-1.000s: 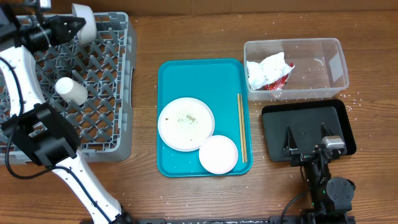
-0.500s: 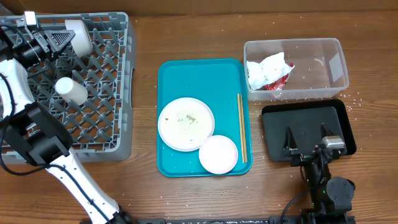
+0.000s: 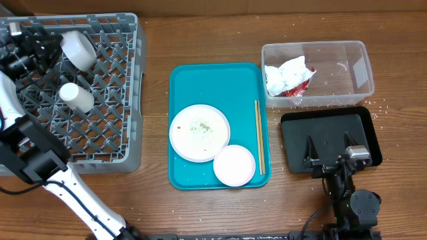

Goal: Sort waste into correct bins and load items into the dishwasher

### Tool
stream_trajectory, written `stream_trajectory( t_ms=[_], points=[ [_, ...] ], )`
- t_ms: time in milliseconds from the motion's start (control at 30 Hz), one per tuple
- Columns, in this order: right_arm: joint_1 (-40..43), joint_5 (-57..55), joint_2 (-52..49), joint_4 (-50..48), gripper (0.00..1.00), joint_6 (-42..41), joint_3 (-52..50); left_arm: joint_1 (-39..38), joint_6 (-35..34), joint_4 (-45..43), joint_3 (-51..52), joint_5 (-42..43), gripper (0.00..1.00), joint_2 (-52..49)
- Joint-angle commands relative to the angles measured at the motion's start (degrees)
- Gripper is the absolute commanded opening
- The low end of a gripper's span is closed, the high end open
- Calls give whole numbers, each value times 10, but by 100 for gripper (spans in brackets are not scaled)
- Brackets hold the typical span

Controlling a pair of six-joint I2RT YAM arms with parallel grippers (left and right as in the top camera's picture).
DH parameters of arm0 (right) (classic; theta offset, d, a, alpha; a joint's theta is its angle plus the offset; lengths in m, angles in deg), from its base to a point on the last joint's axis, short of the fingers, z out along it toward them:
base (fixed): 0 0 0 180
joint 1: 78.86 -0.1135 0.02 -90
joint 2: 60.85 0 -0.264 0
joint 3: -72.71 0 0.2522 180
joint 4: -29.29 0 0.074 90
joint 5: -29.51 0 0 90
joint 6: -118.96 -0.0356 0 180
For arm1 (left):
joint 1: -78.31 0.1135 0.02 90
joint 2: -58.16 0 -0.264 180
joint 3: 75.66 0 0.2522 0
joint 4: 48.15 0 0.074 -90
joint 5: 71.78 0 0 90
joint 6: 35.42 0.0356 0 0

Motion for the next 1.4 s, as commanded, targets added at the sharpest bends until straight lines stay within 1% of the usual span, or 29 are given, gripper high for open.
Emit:
stream_trajectory(
  t_ms=[0, 133, 233, 300, 333, 367, 533, 700, 767, 833, 867, 900, 933, 967, 1033, 1067, 1133, 1200, 1300, 1367],
  points=[
    [-4, -3, 4, -3, 100, 2, -6, 15, -21, -2, -4, 5, 63, -2],
    [-4, -3, 4, -3, 100, 2, -6, 22, -34, -2, -6, 0, 64, -2],
    [-4, -3, 4, -3, 100, 2, -6, 28, -38, -2, -14, -10, 75, -1],
    [-4, -3, 4, -3, 100, 2, -6, 32, -47, -2, -23, -13, 78, 0],
    [-4, -3, 4, -3, 100, 2, -6, 35, -53, -2, -29, -17, 81, 0],
    [-4, -3, 4, -3, 100, 2, -6, 41, -61, -2, -45, -27, 86, 0],
    [-4, -3, 4, -3, 100, 2, -6, 56, -63, 4, -105, -64, 100, 0],
    [-4, -3, 4, -3, 100, 2, -6, 71, -60, 56, -189, -146, 100, 0],
    [-4, -3, 4, -3, 100, 2, -6, 73, -51, 70, -212, -161, 98, 0],
    [-4, -3, 4, -3, 100, 2, -6, 73, -36, 88, -230, -174, 92, 0],
    [-4, -3, 4, -3, 100, 2, -6, 73, -23, 99, -240, -177, 83, 0],
    [-4, -3, 4, -3, 100, 2, -6, 70, -5, 114, -251, -177, 71, 0],
    [-4, -3, 4, -3, 100, 2, -6, 66, 18, 134, -261, -180, 61, 0],
    [-4, -3, 4, -3, 100, 2, -6, 61, 42, 153, -268, -181, 44, 0],
    [-4, -3, 4, -3, 100, 2, -6, 45, 100, 213, -278, -207, 17, 0],
    [-4, -3, 4, -3, 100, 2, -6, 34, 126, 249, -280, -239, 6, 0],
    [-4, -3, 4, -3, 100, 2, -6, 10, 161, 308, -279, -325, 4, 0],
    [-4, -3, 4, -3, 100, 2, -6, -21, 182, 355, -278, -444, 4, 0],
    [-4, -3, 4, -3, 100, 2, -6, -67, 200, 386, -278, -587, 4, 0],
    [-4, -3, 4, -3, 100, 2, -6, -95, 212, 388, -278, -647, 4, 0]
  ],
)
